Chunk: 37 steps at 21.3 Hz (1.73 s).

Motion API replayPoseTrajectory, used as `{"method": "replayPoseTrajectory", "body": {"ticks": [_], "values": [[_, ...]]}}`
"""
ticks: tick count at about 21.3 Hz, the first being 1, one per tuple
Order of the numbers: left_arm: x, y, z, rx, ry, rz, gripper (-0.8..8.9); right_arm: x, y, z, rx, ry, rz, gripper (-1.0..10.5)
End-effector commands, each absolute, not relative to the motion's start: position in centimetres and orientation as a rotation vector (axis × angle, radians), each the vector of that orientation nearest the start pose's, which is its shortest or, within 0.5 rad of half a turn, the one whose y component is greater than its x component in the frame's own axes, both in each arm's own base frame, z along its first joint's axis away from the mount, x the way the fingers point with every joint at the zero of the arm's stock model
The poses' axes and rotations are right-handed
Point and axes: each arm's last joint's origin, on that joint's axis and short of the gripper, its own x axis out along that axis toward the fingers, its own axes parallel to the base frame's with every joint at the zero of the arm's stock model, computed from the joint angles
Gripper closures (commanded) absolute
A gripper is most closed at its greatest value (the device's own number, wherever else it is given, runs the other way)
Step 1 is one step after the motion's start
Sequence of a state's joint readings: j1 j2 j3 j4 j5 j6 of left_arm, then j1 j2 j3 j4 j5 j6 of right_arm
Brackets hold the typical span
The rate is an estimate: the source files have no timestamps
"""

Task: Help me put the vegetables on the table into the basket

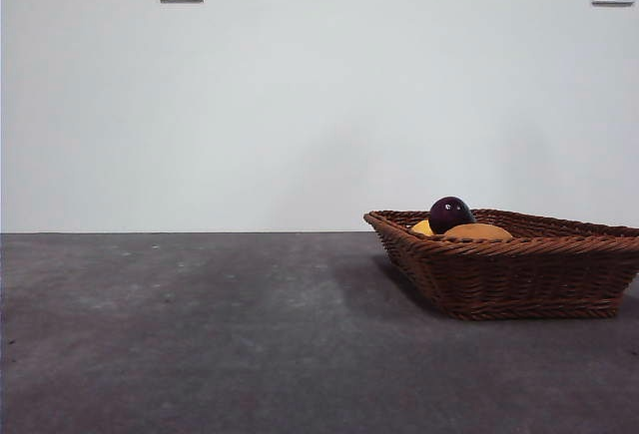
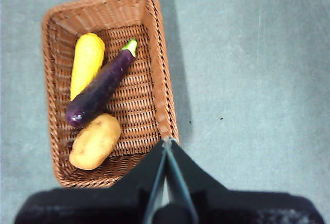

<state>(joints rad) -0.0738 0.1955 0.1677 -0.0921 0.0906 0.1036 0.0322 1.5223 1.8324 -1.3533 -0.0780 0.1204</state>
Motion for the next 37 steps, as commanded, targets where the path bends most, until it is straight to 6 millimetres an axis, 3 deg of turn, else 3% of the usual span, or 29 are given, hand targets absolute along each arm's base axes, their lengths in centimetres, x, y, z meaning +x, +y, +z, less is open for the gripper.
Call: {"method": "replayPoseTrajectory", "body": {"ticks": [1,8,21,28,32,34,37], "values": [[10.1,-0.8,18.8,0.09,0.082,-0.147,8.17,27.5,1.1,40.9,0.141,1.093,0.027,9.5],[10.0,-0.4,15.2,-0.002,0.147,-0.087,8.17,28.0,1.1,41.0,0.141,1.058,0.03,9.5],[9.6,-0.3,15.0,-0.001,0.164,-0.052,8.17,30.6,1.2,43.1,0.14,0.712,0.058,9.5],[9.7,-0.3,14.9,-0.001,0.168,-0.052,8.17,30.7,1.2,43.3,0.14,0.688,0.06,9.5],[9.7,-0.3,14.9,-0.001,0.173,-0.052,8.17,31.9,1.2,42.5,0.137,0.678,0.051,9.5],[9.7,-0.3,14.9,-0.001,0.174,-0.052,8.17,31.1,1.1,42.7,0.125,0.666,0.018,9.5],[9.7,-0.3,14.9,-0.001,0.174,-0.052,8.17,28.1,1.6,42.2,0.118,0.563,0.038,9.5]]}}
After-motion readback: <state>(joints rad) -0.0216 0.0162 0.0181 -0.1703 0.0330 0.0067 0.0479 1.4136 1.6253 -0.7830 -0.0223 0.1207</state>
